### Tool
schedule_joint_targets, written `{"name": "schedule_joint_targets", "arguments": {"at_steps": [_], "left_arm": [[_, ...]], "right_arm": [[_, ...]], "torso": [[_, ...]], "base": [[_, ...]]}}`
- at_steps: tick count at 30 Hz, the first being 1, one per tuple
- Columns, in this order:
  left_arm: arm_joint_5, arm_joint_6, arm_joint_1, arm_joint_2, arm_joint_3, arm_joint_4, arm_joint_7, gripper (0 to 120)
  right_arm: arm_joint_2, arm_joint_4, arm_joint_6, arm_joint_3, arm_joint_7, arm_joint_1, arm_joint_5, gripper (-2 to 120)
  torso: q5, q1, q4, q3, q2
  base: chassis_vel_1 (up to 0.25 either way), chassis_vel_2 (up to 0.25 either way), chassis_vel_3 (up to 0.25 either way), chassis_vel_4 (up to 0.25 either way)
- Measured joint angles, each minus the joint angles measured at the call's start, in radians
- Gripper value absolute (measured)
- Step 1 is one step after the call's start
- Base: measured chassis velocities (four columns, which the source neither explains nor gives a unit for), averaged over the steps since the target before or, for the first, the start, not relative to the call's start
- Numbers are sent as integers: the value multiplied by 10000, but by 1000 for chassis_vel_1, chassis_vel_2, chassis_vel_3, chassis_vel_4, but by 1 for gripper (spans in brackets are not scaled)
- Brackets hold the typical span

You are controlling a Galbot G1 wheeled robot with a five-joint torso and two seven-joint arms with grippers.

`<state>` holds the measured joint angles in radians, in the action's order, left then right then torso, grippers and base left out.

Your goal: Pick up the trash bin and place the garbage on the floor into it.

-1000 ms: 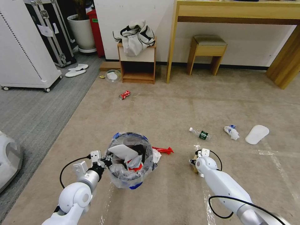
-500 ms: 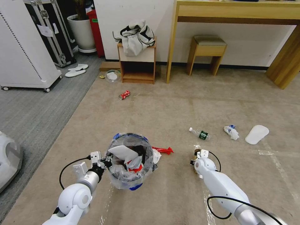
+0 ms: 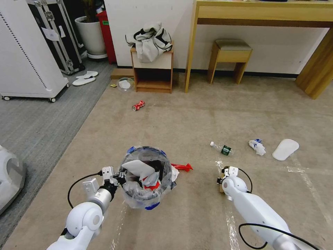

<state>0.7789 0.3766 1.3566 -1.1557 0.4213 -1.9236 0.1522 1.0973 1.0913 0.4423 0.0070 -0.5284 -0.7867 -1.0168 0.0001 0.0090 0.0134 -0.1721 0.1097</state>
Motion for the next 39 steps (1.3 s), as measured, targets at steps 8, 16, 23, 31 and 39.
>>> {"name": "schedule_joint_targets", "arguments": {"at_steps": [8, 16, 23, 31, 39], "left_arm": [[77, 74, 32, 129, -68, -222, 81, 1], [134, 78, 177, 221, -83, -390, 29, 1], [285, 93, 250, 249, -142, -525, -12, 1], [371, 115, 366, 319, -327, -662, -79, 1], [403, 167, 347, 252, -582, -724, -62, 1]], "right_arm": [[-682, 1425, 21, 343, -294, -734, -38, 0], [-1185, 2678, 16, 624, -460, -1259, -222, 0], [-1745, 4203, -40, 1133, -495, -1937, -352, 0], [-2531, 7116, -762, 2277, 180, -3056, -458, 0], [-3131, 8964, -1436, 3087, 1066, -3697, -449, 0]], "torso": [[-1, 0, -1, 0, 0], [0, 0, -4, 1, 0], [0, 0, 0, 0, 2], [-1, 0, -2, 1, 1], [0, 0, -1, 0, 1]], "base": [[0, 0, 0, 0], [0, 0, 0, 0], [0, 0, 0, 0], [0, 0, 0, 0], [0, 0, 0, 0]]}}
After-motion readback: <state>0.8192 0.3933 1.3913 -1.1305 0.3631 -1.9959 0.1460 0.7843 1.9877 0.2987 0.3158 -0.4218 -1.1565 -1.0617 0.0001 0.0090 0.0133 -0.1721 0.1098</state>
